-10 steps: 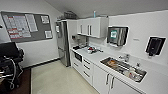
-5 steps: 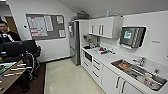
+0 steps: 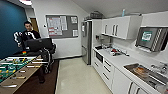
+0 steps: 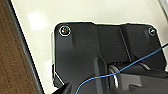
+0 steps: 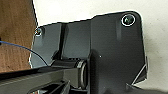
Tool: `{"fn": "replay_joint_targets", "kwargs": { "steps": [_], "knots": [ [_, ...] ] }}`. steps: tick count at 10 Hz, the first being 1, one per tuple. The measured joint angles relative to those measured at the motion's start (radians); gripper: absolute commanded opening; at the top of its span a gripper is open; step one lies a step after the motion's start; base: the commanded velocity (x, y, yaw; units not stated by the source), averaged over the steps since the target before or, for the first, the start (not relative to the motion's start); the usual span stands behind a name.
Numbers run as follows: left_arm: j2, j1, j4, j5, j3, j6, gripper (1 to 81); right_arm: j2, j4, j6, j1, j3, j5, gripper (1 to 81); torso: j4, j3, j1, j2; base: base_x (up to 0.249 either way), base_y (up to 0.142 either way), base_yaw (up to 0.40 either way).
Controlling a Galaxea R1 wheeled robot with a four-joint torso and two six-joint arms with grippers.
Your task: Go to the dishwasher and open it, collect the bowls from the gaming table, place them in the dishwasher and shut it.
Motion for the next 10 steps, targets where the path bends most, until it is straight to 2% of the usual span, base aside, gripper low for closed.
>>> {"fn": "replay_joint_targets", "kwargs": {
  "steps": [10],
  "knots": [
    [0.001, 0.000, 0.000, 0.000, 0.000, 0.000, 81.1, 0.000, -0.017, 0.000, 0.000, -0.001, 0.004, 81.1, 0.000, 0.000, 0.000, 0.000, 0.000, 0.000, 0.357]
  ]
}}
